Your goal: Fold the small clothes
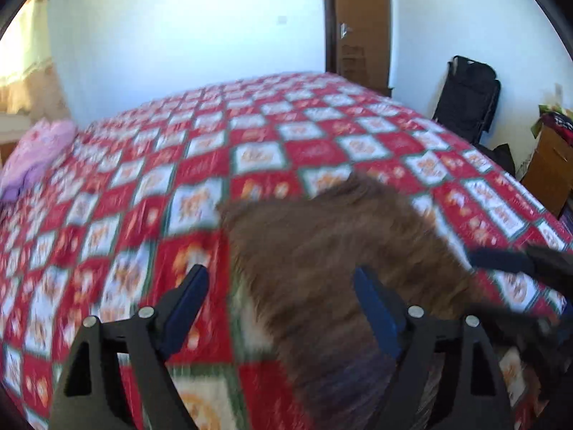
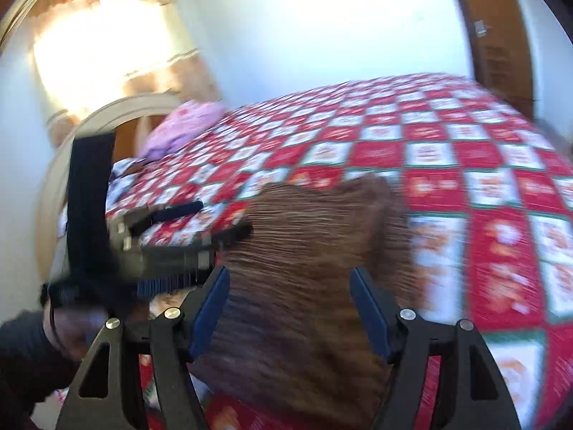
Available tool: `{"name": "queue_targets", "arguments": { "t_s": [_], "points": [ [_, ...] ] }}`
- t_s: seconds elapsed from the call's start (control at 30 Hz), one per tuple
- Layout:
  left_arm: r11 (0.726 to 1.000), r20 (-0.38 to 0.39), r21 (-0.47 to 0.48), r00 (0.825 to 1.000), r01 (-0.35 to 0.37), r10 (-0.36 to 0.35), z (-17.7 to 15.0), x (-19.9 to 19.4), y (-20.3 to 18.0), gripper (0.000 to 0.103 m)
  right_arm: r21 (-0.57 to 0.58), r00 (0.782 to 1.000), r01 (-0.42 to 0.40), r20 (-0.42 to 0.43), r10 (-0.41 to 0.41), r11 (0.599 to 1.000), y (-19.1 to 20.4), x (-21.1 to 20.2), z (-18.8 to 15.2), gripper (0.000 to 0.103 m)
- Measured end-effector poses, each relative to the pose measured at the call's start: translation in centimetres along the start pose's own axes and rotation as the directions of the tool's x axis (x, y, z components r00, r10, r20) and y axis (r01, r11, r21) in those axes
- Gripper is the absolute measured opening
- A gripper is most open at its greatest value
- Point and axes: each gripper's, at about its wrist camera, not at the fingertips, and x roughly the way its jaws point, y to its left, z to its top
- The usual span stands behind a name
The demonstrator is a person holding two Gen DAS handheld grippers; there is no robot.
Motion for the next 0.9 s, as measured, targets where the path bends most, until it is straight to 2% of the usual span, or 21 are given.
{"name": "queue_targets", "arguments": {
  "t_s": [0.03, 0.13, 0.17, 0.2, 0.27, 0.43, 0.57, 0.6, 0.67, 0.73, 0.8, 0.9],
  "points": [
    [1.000, -0.020, -0.024, 1.000, -0.021, 0.020, -0.8, 0.2, 0.4, 0.085, 0.010, 1.000, 0.005, -0.026, -0.005, 1.000, -0.5, 1.7, 0.3, 0.070],
    [0.998, -0.050, -0.055, 0.999, 0.013, -0.016, -2.4, 0.7, 0.8, 0.089, 0.087, 0.992, 0.060, -0.121, -0.049, 0.994, -3.3, 4.7, 0.1, 0.070],
    [0.998, -0.043, -0.064, 0.999, 0.019, -0.021, -2.6, 0.6, 0.8, 0.089, 0.109, 0.990, 0.047, -0.139, -0.031, 0.993, -3.6, 4.8, -0.2, 0.066],
    [0.997, -0.036, -0.072, 0.999, 0.027, -0.030, -2.9, 0.5, 0.9, 0.090, 0.109, 0.991, 0.042, -0.128, -0.028, 0.993, -4.1, 4.6, -0.4, 0.057],
    [0.996, -0.030, -0.078, 0.999, 0.033, -0.036, -3.0, 0.5, 0.6, 0.091, 0.099, 0.989, 0.064, -0.136, -0.050, 0.993, -3.9, 4.1, -0.4, 0.050],
    [0.996, -0.028, -0.083, 0.999, 0.044, -0.047, -3.3, 0.9, 0.1, 0.091, 0.062, 0.987, 0.084, -0.143, -0.074, 0.995, -3.7, 3.8, -0.6, 0.049],
    [0.991, -0.033, -0.113, 0.997, 0.070, -0.074, -3.6, 0.8, 0.3, 0.091, 0.055, 0.988, 0.094, -0.131, -0.086, 0.994, -3.7, 2.7, 0.0, 0.052],
    [0.991, -0.033, -0.114, 0.996, 0.074, -0.078, -3.7, 0.7, 0.3, 0.091, 0.060, 0.989, 0.097, -0.115, -0.089, 0.994, -4.1, 2.2, 0.1, 0.067],
    [0.990, -0.034, -0.111, 0.996, 0.084, -0.088, -3.8, 0.7, 0.1, 0.091, 0.074, 0.991, 0.120, -0.062, -0.116, 0.990, -4.9, 0.6, 0.6, 0.081],
    [0.988, -0.035, -0.112, 0.994, 0.102, -0.107, -4.0, 0.6, 0.0, 0.091, 0.097, 0.993, 0.111, -0.055, -0.106, 0.989, -5.9, 0.1, 1.0, 0.081],
    [0.986, -0.053, -0.112, 0.990, 0.123, -0.130, -4.1, 0.9, -0.4, 0.099, 0.125, 0.992, 0.113, -0.068, -0.105, 0.986, -7.0, 0.3, 1.2, 0.081],
    [0.986, -0.080, -0.096, 0.986, 0.137, -0.145, -4.6, 1.6, -1.2, 0.099, 0.156, 0.992, 0.103, -0.093, -0.090, 0.982, -8.8, 1.3, 1.1, 0.081]
  ]
}}
